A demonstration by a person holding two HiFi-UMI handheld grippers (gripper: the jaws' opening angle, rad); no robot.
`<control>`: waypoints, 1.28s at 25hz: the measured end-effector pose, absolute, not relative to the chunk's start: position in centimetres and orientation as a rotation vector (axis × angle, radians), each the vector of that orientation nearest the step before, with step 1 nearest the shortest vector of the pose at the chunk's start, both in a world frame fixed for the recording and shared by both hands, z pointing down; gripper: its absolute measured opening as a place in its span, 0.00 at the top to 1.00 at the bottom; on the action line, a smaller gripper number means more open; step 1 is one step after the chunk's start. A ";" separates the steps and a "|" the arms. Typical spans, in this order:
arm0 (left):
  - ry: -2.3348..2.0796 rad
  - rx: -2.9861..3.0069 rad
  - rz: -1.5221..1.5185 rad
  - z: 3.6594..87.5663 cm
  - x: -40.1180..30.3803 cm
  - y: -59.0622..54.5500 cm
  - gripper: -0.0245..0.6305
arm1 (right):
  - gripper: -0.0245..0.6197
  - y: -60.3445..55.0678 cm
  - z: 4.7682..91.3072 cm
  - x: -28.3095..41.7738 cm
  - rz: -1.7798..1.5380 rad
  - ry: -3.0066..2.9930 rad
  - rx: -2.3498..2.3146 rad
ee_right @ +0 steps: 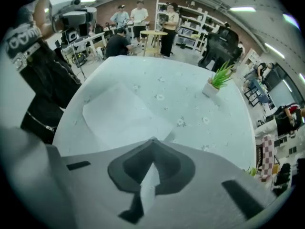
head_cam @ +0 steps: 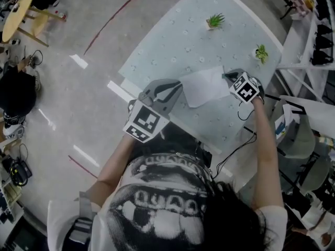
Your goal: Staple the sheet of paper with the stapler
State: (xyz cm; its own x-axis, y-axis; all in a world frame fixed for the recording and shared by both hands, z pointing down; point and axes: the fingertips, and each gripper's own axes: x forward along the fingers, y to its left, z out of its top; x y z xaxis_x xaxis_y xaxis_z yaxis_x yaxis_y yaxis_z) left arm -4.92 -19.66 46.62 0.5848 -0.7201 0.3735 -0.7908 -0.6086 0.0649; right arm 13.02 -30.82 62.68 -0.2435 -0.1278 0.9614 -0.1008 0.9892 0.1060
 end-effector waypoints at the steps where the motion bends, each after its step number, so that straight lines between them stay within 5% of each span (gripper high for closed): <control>1: -1.259 2.587 0.464 46.7 -4.9 -19.7 0.94 | 0.95 -30.7 62.9 13.0 -0.037 -1.796 0.134; 32: -1.172 2.611 0.410 48.4 -2.2 -21.9 0.94 | 0.96 -30.7 64.6 12.1 0.004 -1.539 -0.048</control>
State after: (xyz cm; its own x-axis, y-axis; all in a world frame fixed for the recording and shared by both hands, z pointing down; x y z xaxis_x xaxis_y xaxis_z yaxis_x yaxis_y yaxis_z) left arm -2.25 -21.86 48.43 0.6369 -0.6856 0.3526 -0.7560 -0.6451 0.1109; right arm 12.15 -30.71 64.63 0.0321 0.0329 0.9989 0.0280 0.9990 -0.0338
